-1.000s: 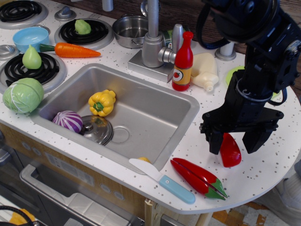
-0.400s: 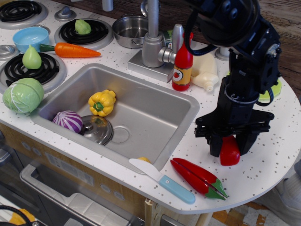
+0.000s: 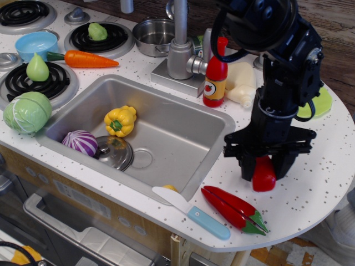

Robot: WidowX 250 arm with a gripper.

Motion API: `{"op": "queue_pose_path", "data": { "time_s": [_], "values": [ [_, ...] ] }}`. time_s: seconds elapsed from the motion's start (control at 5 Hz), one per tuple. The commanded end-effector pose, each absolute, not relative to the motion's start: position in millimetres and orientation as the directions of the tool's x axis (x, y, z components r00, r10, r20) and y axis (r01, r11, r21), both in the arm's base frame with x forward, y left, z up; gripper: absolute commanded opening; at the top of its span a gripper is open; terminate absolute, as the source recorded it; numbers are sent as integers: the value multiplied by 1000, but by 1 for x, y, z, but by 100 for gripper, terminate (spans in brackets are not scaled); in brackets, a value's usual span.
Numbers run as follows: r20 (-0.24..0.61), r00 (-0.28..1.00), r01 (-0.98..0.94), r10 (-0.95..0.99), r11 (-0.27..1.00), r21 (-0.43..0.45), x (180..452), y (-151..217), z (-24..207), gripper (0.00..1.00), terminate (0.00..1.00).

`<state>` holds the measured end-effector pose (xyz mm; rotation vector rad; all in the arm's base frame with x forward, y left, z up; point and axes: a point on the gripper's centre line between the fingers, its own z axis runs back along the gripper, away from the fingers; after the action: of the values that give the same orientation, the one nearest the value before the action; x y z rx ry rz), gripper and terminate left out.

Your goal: Put sushi on plate

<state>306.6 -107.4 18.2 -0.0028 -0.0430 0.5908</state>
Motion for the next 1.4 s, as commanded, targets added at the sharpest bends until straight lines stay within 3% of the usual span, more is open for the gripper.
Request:
{"op": "queue_pose_path", "data": {
  "time_s": [0.0, 0.6, 1.2],
  "values": [
    [128, 870, -475, 475, 879, -39, 334, -104, 57, 0, 0],
    [219, 946, -231, 238, 971, -60, 402, -106, 76, 0, 0],
    [289, 954, -58, 76, 996, -72, 459, -103, 63, 0, 0]
  ]
}}
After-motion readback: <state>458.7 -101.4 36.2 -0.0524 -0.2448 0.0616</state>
